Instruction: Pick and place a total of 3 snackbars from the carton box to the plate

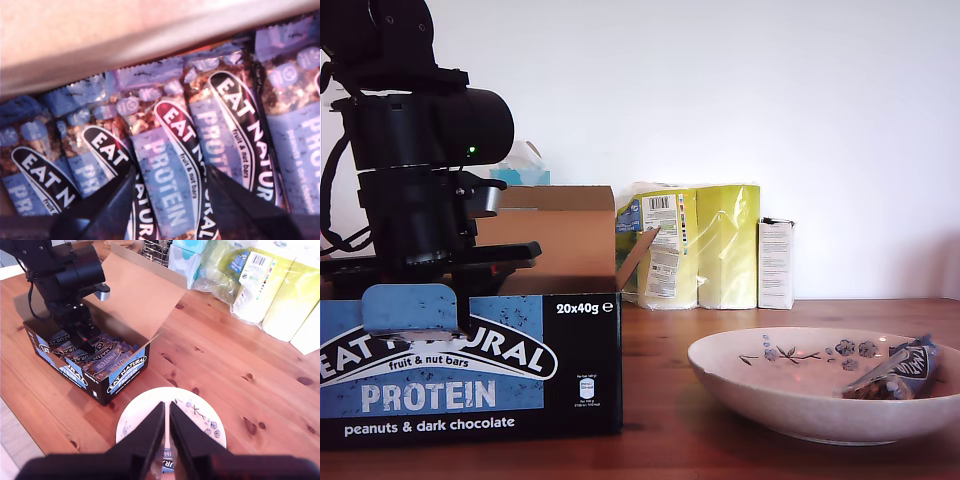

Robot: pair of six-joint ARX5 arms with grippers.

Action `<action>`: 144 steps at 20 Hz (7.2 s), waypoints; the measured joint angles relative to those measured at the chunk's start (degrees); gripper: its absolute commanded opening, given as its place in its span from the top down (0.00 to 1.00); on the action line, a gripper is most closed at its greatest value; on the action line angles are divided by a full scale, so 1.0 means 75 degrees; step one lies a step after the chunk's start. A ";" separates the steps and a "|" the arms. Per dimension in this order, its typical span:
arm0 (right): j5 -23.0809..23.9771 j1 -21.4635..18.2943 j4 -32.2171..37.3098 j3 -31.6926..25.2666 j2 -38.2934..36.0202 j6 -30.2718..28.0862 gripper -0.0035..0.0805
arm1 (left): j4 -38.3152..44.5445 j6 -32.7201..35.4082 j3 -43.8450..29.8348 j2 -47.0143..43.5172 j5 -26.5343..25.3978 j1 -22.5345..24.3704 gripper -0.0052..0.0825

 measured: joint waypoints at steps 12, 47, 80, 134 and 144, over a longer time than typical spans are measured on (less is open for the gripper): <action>-0.0006 0.0000 0.0119 0.0000 0.0000 -0.0061 0.97 | -0.0093 -0.0050 0.0297 0.0341 0.0003 -0.0058 0.52; -0.0006 0.0000 0.0020 0.0000 0.0000 -0.0181 0.97 | -0.1195 0.1786 0.1877 -0.1291 0.0778 -0.1122 0.72; -0.0210 0.0000 -0.1040 -0.0017 -0.0959 -0.0163 0.97 | 0.1623 0.1778 0.3856 0.3019 0.1346 -0.3398 0.59; -0.0204 0.0000 -0.0201 -0.0822 -0.0953 -0.0210 0.97 | 0.0918 0.0350 -0.0766 -0.0950 0.0149 -0.0335 0.50; -0.0204 0.0000 -0.0198 -0.0822 -0.0953 -0.0230 0.97 | 0.1064 0.0353 -0.0755 -0.0198 0.0216 -0.0332 0.67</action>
